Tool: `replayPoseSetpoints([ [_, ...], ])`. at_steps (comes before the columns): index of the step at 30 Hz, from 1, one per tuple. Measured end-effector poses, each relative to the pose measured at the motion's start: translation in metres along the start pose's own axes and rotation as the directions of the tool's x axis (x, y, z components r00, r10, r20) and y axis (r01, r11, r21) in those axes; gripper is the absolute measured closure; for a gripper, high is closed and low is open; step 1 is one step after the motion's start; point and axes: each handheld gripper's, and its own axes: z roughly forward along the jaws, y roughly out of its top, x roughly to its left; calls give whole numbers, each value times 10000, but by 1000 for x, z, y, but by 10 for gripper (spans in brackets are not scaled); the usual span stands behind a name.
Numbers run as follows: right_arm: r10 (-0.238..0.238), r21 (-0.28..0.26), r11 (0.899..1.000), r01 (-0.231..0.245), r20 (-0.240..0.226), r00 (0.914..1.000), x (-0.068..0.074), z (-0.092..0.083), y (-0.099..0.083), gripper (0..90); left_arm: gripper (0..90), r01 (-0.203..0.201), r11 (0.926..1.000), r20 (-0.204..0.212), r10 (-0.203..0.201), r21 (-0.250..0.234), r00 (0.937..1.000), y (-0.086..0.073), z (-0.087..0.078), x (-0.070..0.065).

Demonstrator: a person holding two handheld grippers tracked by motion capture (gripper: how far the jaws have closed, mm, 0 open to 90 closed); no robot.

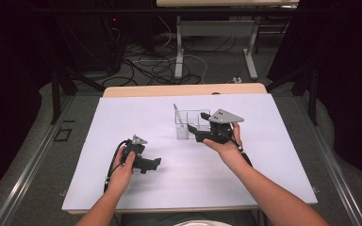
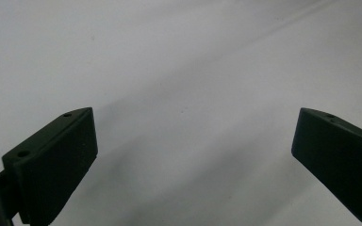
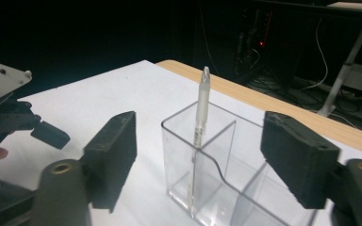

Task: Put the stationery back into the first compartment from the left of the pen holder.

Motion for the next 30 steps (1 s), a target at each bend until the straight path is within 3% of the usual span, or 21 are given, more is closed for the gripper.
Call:
replayPoseSetpoints([
  [11, -264, 1219, 9923, 215, 387, 9989, -5, -34, -14, 131, 10, -41, 10000, 1, 41, 53, 10000, 0, 1, 0],
  [13, -215, 1405, 9900, 162, 362, 9991, -6, -39, -18, 70, 10, -70, 10000, 13, 70, 25, 10000, 0, 1, 0],
  [16, -244, 1400, 9900, 174, 483, 9985, -9, -46, -23, 18, 10, -47, 10000, -33, 47, 20, 10000, 0, 1, 0],
  [22, -188, 1651, 9863, 41, 879, 9960, -23, -56, -34, 0, 10, -61, 10000, -42, 61, 32, 10000, 0, 1, 1],
  [30, -165, 2218, 9748, -244, 1807, 9834, -46, -64, -51, 0, 10, -68, 10000, -22, 68, 30, 10000, 0, 0, 1],
])
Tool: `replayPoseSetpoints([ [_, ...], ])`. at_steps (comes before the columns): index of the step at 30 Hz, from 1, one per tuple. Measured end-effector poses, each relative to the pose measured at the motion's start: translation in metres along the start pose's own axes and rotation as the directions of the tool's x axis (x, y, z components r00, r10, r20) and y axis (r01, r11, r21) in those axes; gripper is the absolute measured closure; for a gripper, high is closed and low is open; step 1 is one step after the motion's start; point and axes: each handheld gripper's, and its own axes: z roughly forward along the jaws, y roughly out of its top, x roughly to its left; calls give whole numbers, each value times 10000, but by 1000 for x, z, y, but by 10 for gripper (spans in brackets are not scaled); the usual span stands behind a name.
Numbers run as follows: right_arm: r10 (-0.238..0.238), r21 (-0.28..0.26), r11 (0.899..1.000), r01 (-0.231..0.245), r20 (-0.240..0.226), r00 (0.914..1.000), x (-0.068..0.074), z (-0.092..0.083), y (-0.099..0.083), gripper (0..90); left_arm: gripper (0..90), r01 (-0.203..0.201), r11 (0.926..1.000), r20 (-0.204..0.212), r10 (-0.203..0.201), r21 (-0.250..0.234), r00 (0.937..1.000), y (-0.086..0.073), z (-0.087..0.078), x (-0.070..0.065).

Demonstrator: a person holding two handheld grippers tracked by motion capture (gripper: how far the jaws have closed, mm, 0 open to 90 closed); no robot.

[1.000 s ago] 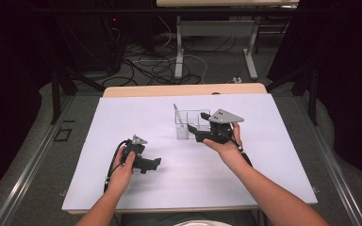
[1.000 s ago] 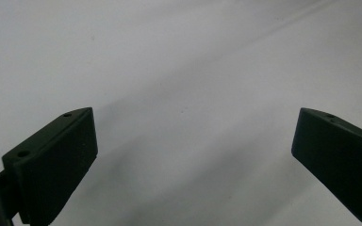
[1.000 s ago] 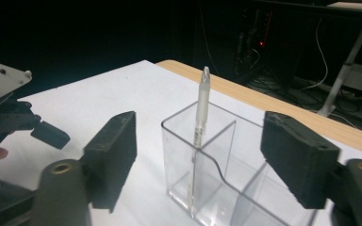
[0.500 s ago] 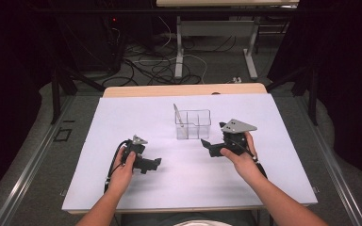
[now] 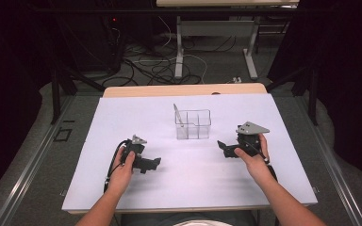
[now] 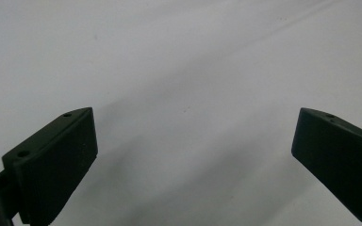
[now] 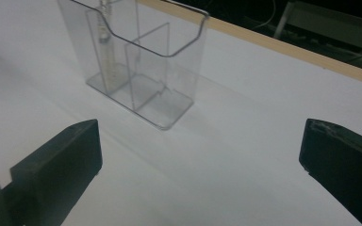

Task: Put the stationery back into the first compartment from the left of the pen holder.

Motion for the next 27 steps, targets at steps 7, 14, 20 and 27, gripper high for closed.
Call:
replayPoseSetpoints([
  [7, 213, 146, 9997, -219, 378, 9991, -13, 2, -11, 0, 10, 89, 10000, -9, -89, 1, 10000, 0, 0, -1],
  [14, 818, 601, 9945, -861, 708, 9941, -22, 7, -22, 0, 10, 2, 10000, 17, -2, -7, 10000, 1, 1, -1],
  [20, 1288, 887, 9867, -1365, 876, 9878, -29, 9, -27, 0, 10, -11, 10000, 15, 11, -10, 10000, 1, 1, -1],
  [27, 1404, 1056, 9826, -1527, 1157, 9833, -33, 9, -30, 0, 10, 38, 10000, -70, -38, -1, 10000, 1, 0, 2],
])
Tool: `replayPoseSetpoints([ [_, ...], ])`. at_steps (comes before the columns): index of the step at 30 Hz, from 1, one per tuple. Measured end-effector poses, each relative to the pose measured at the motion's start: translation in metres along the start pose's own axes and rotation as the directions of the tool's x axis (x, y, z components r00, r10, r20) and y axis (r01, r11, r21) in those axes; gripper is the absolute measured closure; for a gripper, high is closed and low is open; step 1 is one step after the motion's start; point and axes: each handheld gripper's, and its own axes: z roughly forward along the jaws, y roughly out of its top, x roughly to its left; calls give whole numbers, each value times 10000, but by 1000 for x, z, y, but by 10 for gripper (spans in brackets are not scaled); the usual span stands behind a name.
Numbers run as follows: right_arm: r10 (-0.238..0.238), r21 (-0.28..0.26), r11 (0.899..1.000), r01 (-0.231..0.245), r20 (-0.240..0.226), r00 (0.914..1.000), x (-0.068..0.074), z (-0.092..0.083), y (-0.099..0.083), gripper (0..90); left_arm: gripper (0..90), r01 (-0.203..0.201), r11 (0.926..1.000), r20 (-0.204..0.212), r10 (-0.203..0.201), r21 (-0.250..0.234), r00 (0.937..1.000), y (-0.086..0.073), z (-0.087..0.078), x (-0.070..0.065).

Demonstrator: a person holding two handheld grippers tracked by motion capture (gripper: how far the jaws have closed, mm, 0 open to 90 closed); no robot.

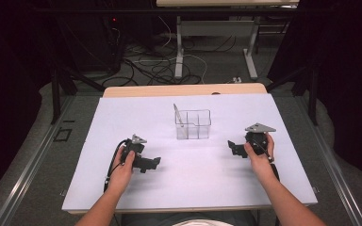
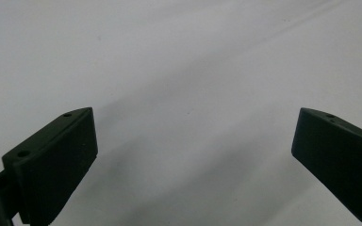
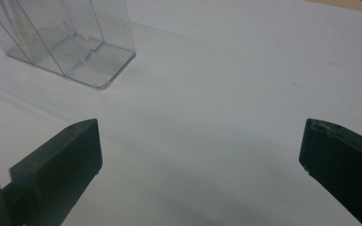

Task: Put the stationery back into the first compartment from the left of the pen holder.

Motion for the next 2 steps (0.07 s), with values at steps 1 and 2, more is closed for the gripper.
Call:
replayPoseSetpoints([
  [1, 23, 59, 10000, -23, 23, 10000, 0, 0, 0, 0, 10, 3, 10000, 2, -3, -5, 10000, 0, 0, 0],
  [2, -8, 194, 9998, 8, 14, 10000, -1, 0, -1, 0, 10, -3, 10000, -1, 3, -5, 10000, 0, 0, 0],
])
